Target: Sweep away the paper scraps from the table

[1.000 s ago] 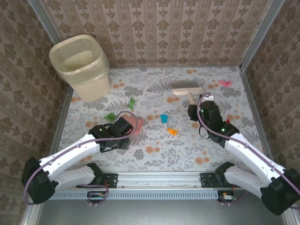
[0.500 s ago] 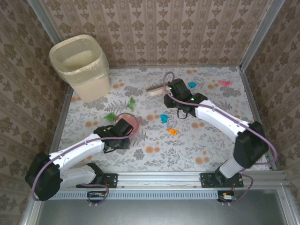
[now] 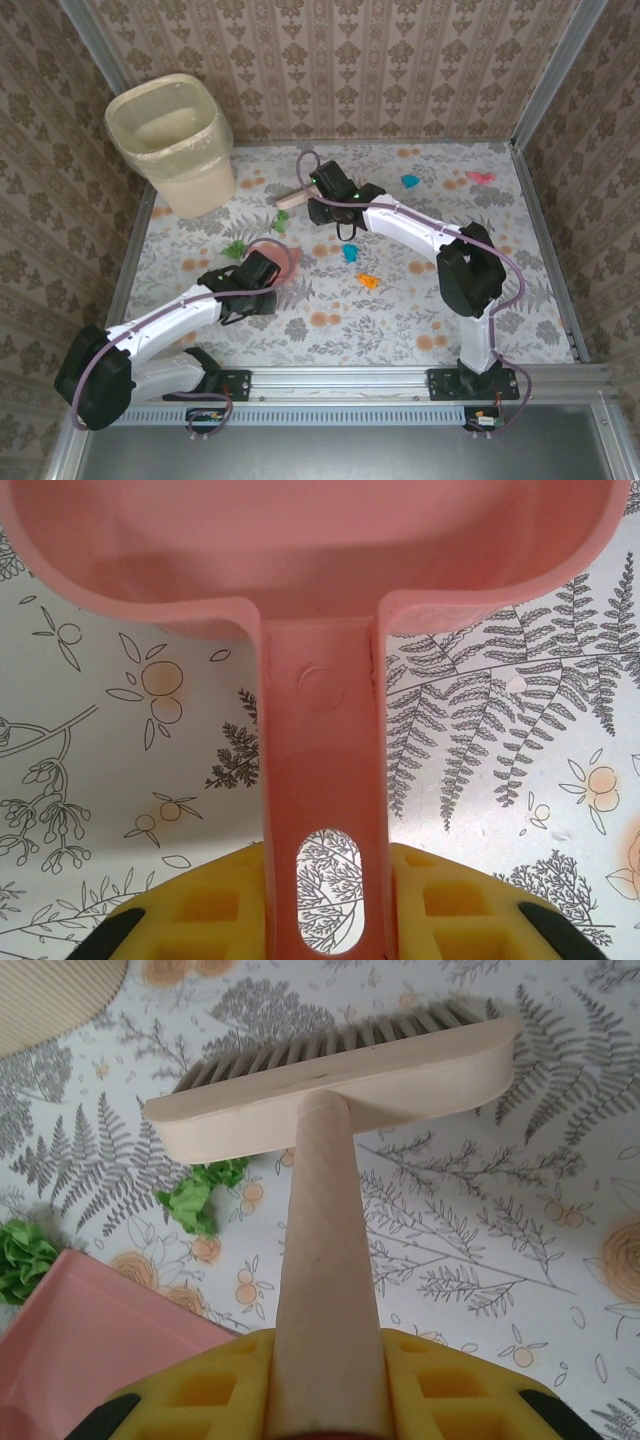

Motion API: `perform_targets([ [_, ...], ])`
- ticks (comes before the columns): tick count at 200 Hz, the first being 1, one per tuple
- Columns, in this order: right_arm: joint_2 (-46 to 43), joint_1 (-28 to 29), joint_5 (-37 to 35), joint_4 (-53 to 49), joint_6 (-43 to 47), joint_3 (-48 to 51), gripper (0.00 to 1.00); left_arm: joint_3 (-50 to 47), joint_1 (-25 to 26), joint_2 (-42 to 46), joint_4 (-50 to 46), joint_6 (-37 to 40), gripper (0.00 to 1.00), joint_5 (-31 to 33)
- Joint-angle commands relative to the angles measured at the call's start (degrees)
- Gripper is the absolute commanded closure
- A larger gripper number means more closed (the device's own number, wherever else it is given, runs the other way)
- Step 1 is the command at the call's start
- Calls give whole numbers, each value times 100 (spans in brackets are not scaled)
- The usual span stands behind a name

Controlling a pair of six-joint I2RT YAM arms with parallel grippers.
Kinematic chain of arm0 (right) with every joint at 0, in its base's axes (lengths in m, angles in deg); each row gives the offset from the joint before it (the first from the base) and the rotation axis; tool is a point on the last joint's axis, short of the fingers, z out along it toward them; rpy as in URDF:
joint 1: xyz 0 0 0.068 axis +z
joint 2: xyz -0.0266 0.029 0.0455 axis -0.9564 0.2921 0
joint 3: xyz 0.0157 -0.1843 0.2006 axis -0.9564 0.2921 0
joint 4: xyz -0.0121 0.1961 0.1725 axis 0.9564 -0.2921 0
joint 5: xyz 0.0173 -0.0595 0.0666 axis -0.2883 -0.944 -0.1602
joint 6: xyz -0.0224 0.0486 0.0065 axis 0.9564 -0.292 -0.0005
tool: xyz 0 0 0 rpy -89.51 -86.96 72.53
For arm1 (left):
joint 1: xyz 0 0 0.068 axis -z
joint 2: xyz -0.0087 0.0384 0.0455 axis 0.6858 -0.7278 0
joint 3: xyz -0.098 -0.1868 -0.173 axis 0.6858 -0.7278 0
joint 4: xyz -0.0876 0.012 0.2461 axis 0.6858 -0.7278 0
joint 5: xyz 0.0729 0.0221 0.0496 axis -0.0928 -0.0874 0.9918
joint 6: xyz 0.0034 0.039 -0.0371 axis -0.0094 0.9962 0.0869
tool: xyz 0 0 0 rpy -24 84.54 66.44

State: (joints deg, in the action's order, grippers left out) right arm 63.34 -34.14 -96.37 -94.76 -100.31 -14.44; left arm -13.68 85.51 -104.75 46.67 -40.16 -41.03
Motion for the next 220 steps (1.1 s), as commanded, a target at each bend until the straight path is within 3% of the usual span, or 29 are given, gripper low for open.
perform_targets([
  [1, 1, 53, 94, -99, 154, -90, 100, -145, -72, -41, 22, 153, 100, -88],
  [123, -1871, 685, 152, -89, 730, 2193, 100, -163, -101, -214, 99, 292, 100, -93],
  [220, -3210, 864, 112, 341, 727, 3136, 100, -172, 53, -26, 208, 335, 100, -88],
])
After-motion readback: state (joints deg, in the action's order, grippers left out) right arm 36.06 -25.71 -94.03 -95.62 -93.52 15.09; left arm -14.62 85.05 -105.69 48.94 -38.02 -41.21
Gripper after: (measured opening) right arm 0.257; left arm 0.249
